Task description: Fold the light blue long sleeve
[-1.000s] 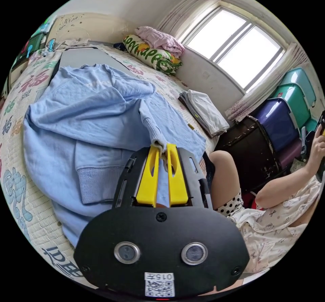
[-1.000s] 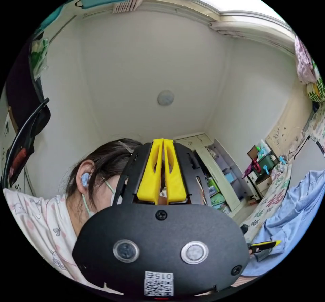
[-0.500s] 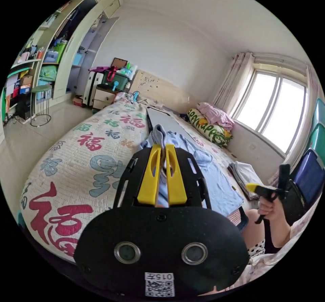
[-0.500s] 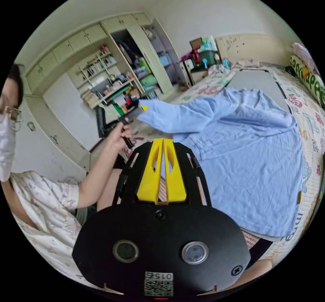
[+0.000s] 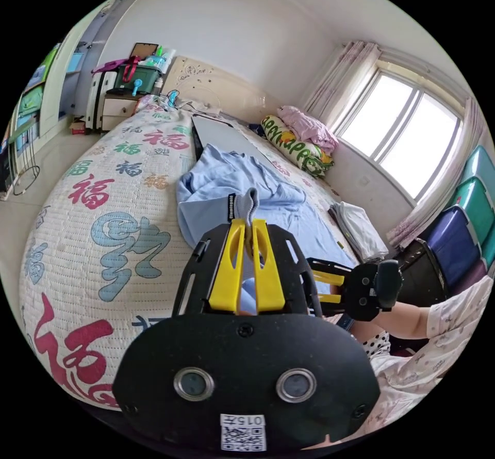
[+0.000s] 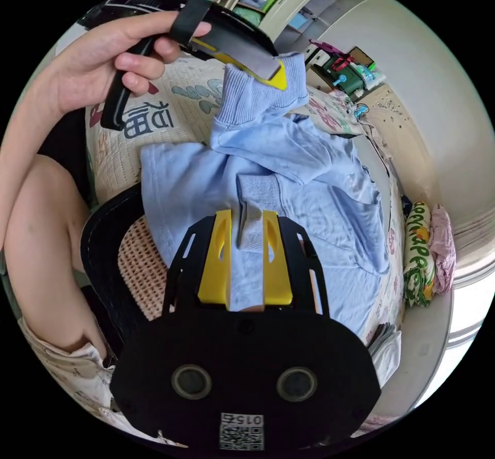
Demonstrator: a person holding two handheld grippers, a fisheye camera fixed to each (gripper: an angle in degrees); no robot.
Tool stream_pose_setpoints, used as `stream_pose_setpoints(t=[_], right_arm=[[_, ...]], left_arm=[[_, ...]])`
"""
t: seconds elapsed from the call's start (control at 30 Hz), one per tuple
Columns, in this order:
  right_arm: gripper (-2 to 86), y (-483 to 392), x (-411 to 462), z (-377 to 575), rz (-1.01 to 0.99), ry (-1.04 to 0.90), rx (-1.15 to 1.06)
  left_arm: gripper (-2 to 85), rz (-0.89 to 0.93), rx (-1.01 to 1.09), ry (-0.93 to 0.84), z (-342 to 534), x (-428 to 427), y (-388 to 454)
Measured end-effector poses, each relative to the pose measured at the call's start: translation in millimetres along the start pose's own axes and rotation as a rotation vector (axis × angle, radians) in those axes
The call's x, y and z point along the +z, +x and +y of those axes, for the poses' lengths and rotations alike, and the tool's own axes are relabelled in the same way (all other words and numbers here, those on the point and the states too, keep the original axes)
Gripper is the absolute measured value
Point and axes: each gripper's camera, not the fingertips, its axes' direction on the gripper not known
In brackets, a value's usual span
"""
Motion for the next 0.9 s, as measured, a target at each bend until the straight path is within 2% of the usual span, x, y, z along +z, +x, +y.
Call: stream_pose_setpoints(t=[0.13, 0.53, 0.7, 0.8, 0.9], right_arm=[[6.8, 26, 21, 8, -0.111, 0.022, 0.09], [7.7, 61, 51, 12, -0.204, 0.037, 0.175], [7.1, 72, 46, 12, -0.2, 0.057, 0.231], [7.7, 58, 46, -2, -0.135, 0.017, 0.158], [8.1, 40, 39, -14, -0.076, 0.002, 0.085]], left_arm=[[0.0, 0.087, -0.042, 0.041, -2, 7, -15], [0.0, 0.153, -0.109, 0.075, -21, 48, -32], [0.1, 0.077, 0.038, -0.09, -49, 86, -1], [0.2, -0.004, 0.114, -0.222, -65, 126, 20], [0.3, -0.011, 0.146, -0.296, -73, 153, 31]])
